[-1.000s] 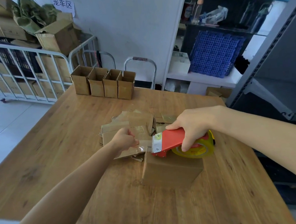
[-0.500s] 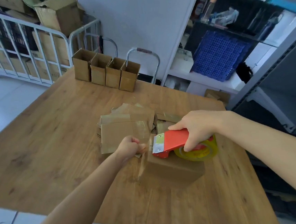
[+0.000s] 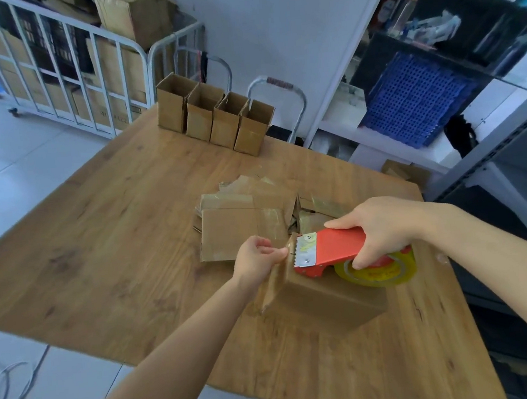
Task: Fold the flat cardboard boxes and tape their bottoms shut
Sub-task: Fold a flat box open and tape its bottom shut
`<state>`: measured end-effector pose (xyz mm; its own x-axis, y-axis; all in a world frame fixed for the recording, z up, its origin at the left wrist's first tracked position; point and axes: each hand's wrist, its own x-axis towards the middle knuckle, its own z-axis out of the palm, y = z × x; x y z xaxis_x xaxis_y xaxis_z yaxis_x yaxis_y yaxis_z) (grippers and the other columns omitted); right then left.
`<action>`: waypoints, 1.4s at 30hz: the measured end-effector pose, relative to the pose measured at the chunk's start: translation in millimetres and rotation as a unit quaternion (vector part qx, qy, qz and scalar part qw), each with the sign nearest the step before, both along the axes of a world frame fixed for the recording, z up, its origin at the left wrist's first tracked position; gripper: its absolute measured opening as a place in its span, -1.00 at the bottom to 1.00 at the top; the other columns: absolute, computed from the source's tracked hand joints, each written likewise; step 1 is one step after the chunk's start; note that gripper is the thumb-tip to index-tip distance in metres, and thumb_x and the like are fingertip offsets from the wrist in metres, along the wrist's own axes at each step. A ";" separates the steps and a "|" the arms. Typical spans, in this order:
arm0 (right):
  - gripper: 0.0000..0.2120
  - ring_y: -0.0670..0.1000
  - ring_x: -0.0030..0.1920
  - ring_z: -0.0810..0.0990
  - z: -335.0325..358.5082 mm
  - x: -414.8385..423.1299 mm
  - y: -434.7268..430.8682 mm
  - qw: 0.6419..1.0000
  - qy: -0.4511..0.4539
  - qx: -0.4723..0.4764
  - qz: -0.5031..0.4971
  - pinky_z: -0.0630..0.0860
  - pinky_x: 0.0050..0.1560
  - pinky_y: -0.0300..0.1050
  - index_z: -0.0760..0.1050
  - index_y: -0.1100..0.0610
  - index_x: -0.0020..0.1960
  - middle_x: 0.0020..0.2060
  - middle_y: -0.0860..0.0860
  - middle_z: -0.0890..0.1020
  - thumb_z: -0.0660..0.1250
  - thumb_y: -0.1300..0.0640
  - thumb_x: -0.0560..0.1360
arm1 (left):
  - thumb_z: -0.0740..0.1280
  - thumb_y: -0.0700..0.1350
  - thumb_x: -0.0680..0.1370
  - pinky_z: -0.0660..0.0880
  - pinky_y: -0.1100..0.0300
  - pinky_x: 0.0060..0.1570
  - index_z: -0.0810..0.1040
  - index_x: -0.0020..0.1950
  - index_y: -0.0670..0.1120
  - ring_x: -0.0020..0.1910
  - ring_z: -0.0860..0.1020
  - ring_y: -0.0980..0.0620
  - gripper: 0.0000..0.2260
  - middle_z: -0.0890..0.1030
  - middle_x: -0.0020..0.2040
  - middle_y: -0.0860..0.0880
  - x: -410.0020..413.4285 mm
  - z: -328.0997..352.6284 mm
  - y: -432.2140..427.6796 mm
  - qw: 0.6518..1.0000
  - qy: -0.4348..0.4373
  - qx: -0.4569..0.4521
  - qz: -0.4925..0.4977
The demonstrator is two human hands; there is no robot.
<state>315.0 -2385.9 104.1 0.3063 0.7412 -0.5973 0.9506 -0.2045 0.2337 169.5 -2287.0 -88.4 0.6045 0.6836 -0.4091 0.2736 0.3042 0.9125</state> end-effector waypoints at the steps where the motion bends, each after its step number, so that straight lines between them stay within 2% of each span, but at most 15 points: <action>1: -0.18 -0.05 -0.03 0.43 -0.1 -0.4 -0.4 1.000 0.000 0.001 -0.001 0.36 -0.18 -0.20 0.11 -0.24 0.53 0.00 -0.14 0.42 0.40 -0.26 0.36 | 0.50 0.09 0.42 0.53 0.13 0.06 0.48 0.23 -0.12 0.05 0.57 0.07 -0.51 0.61 0.04 0.05 -2.6 0.8 -0.8 1.000 0.021 0.013 -0.011; 3: -0.19 -0.04 -0.02 0.42 0.1 -1.6 -0.9 1.000 0.000 0.000 -0.003 0.34 -0.19 -0.21 0.11 -0.24 0.53 0.00 -0.14 0.42 0.40 -0.25 0.37 | 0.42 0.35 0.30 0.50 0.08 0.18 0.49 0.26 -0.03 0.15 0.50 0.05 -0.33 0.57 0.13 0.08 -13.4 -3.9 -3.1 0.993 0.100 0.043 -0.052; 4: -0.19 -0.04 -0.01 0.42 0.3 -2.7 -1.0 1.000 -0.001 -0.001 -0.003 0.33 -0.19 -0.21 0.10 -0.24 0.53 0.01 -0.13 0.41 0.39 -0.25 0.37 | 0.39 0.38 0.26 0.47 0.09 0.23 0.49 0.28 -0.02 0.19 0.49 0.03 -0.28 0.56 0.18 0.07 -20.9 -8.6 -6.2 0.989 0.123 0.054 -0.063; 6: -0.19 -0.05 -0.01 0.42 0.7 -2.9 -0.9 1.000 -0.002 0.001 0.000 0.32 -0.20 -0.21 0.10 -0.24 0.53 0.03 -0.13 0.42 0.39 -0.25 0.37 | 0.41 0.16 0.44 0.32 0.24 0.30 0.37 0.44 -0.04 0.34 0.41 0.04 -0.37 0.46 0.37 0.05 -33.4 -12.4 -14.2 0.992 0.095 0.084 -0.025; 8: -0.18 -0.06 -0.02 0.42 0.1 -1.2 -0.4 1.000 0.001 0.005 -0.003 0.31 -0.21 -0.22 0.11 -0.24 0.53 0.05 -0.13 0.45 0.39 -0.26 0.36 | 0.28 -0.15 0.57 0.17 0.38 0.29 0.18 0.55 -0.01 0.42 0.25 0.20 -0.44 0.29 0.49 0.09 -40.1 -5.6 -19.0 0.990 0.015 0.143 -0.007; 10: -0.18 -0.06 -0.02 0.43 -1.5 0.2 -0.2 1.000 0.002 0.003 -0.003 0.32 -0.20 -0.21 0.11 -0.24 0.52 0.07 -0.12 0.46 0.39 -0.27 0.36 | 0.17 -0.25 0.56 0.07 0.50 0.30 0.05 0.58 0.03 0.41 0.12 0.34 -0.38 0.16 0.54 0.14 -41.2 6.0 -23.1 0.975 -0.057 0.192 -0.092; 12: -0.18 -0.05 -0.02 0.43 -1.7 -0.4 0.0 1.000 -0.002 0.001 -0.001 0.32 -0.19 -0.21 0.11 -0.23 0.53 0.07 -0.11 0.46 0.39 -0.28 0.36 | 0.17 -0.17 0.48 0.04 0.42 0.42 -0.10 0.59 0.05 0.47 0.00 0.31 -0.26 0.02 0.57 0.13 -39.8 16.1 -31.0 0.942 -0.072 0.235 -0.227; 14: -0.17 -0.05 -0.03 0.43 -2.2 -1.8 -0.1 1.000 -0.004 0.003 0.004 0.32 -0.20 -0.21 0.10 -0.24 0.53 0.06 -0.13 0.45 0.39 -0.28 0.36 | 0.23 -0.10 0.40 0.14 0.15 0.48 -0.26 0.57 0.10 0.53 -0.04 0.17 -0.12 -0.09 0.59 0.13 -39.5 15.2 -36.4 0.922 -0.063 0.253 -0.287; 18: -0.18 -0.05 -0.03 0.42 -2.5 -1.7 -0.8 1.000 -0.005 0.004 -0.002 0.32 -0.20 -0.21 0.11 -0.23 0.53 0.04 -0.13 0.44 0.39 -0.28 0.36 | 0.35 -0.07 0.32 0.43 0.05 0.30 -0.30 0.54 0.18 0.46 0.26 0.07 0.02 0.05 0.57 0.15 -34.2 2.7 -44.8 0.952 -0.059 0.163 -0.254; 21: -0.17 -0.05 -0.03 0.43 -1.6 -3.3 -1.6 1.000 -0.002 0.004 0.000 0.35 -0.17 -0.19 0.11 -0.22 0.53 0.07 -0.11 0.46 0.39 -0.28 0.36 | 0.39 -0.03 0.31 0.43 0.10 0.30 -0.27 0.56 0.13 0.39 0.33 0.09 0.04 0.16 0.54 0.12 -36.6 -6.8 -38.6 0.953 -0.009 0.141 -0.269; 25: -0.19 -0.05 -0.04 0.43 1.7 -6.7 -0.2 1.000 -0.002 0.002 -0.002 0.32 -0.22 -0.21 0.12 -0.21 0.54 0.00 -0.12 0.44 0.39 -0.26 0.38 | 0.55 0.12 0.30 0.24 0.10 0.44 -0.31 0.55 0.10 0.50 0.17 0.06 0.17 0.04 0.58 0.07 -38.6 -5.6 -18.2 0.917 0.040 0.206 -0.339; 29: -0.19 -0.06 -0.07 0.43 5.6 -10.1 0.1 1.000 -0.005 -0.001 0.001 0.33 -0.21 -0.20 0.12 -0.22 0.54 -0.08 -0.16 0.42 0.39 -0.27 0.38 | 0.61 0.05 0.26 0.09 0.15 0.48 -0.35 0.54 0.06 0.53 -0.03 0.15 0.25 -0.13 0.58 0.13 -21.0 31.4 -8.1 0.898 0.004 0.275 -0.343; 36: -0.17 -0.06 -0.05 0.43 6.4 -5.4 0.7 1.000 0.009 0.000 0.017 0.43 -0.09 -0.16 0.16 -0.20 0.52 -0.04 -0.18 0.42 0.39 -0.31 0.34 | 0.59 0.15 0.24 0.24 0.19 0.36 -0.20 0.58 0.03 0.47 0.18 0.06 0.20 0.12 0.54 0.05 0.2 46.0 10.7 0.810 0.080 0.432 -0.388; 39: -0.24 -0.11 -0.18 0.47 5.6 -1.0 -1.4 0.999 0.020 0.009 0.037 0.45 -0.17 -0.17 0.26 -0.15 0.47 -0.14 -0.20 0.46 0.41 -0.29 0.35 | 0.55 0.21 0.23 0.22 0.17 0.41 -0.24 0.57 0.00 0.47 0.15 0.05 0.21 0.13 0.53 0.03 3.1 47.6 9.9 0.778 0.103 0.475 -0.398; 42: -0.19 -0.16 -0.27 0.40 6.6 7.5 -6.2 0.998 0.037 0.032 0.038 0.32 -0.29 -0.24 0.21 -0.14 0.52 -0.22 -0.23 0.38 0.41 -0.30 0.36 | 0.53 0.25 0.24 0.13 0.15 0.46 -0.22 0.57 -0.02 0.51 0.10 0.04 0.19 0.11 0.55 0.01 5.4 50.6 10.3 0.755 0.134 0.500 -0.403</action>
